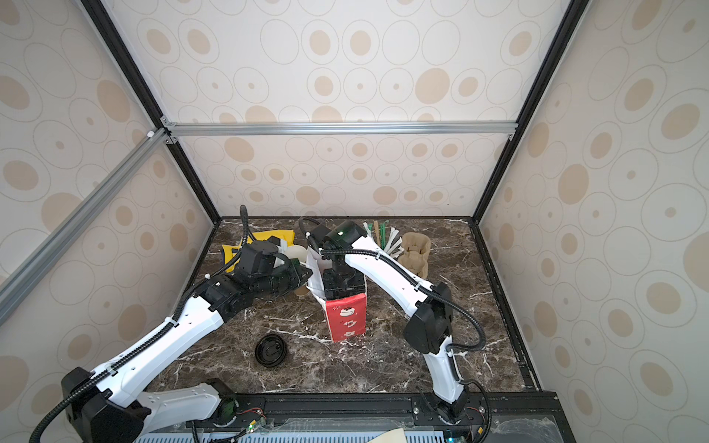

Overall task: Pack a coffee takeout order
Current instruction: Place the coffee cup in the cup tray.

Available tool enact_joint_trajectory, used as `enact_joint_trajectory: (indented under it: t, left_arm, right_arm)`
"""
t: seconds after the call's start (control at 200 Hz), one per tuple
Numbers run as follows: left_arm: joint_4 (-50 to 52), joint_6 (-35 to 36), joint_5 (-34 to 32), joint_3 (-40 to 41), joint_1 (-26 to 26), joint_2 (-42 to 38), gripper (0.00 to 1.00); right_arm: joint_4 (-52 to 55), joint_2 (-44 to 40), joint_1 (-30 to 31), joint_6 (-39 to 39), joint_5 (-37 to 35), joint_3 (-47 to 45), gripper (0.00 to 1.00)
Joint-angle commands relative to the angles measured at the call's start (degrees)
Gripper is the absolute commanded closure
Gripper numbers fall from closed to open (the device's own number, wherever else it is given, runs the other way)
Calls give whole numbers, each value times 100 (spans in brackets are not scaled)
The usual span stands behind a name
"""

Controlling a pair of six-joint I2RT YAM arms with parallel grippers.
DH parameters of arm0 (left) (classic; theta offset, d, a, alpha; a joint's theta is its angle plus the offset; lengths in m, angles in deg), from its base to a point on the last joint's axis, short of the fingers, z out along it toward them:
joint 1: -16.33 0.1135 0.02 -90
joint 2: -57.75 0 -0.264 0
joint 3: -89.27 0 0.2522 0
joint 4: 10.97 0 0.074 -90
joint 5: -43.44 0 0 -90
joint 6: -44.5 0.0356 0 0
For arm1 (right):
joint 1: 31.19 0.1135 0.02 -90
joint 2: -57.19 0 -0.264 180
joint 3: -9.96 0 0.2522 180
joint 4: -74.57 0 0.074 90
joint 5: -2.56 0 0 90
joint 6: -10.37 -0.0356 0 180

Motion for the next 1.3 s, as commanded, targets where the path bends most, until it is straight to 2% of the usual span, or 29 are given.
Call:
enact_joint_trajectory:
  t: [0.0,0.815,1.295]
  left_arm:
    - [70,126,-63,-248,30,2,100]
    - [84,169,-91,-291,47,-29,100]
    - [64,185,-86,-290,39,-20,100]
  right_arm:
    - [206,-86,45,-92,34,-30,38]
    - [-507,488,33,22,114,-492,38]
    - [-967,535,24,36,109,-1112,40]
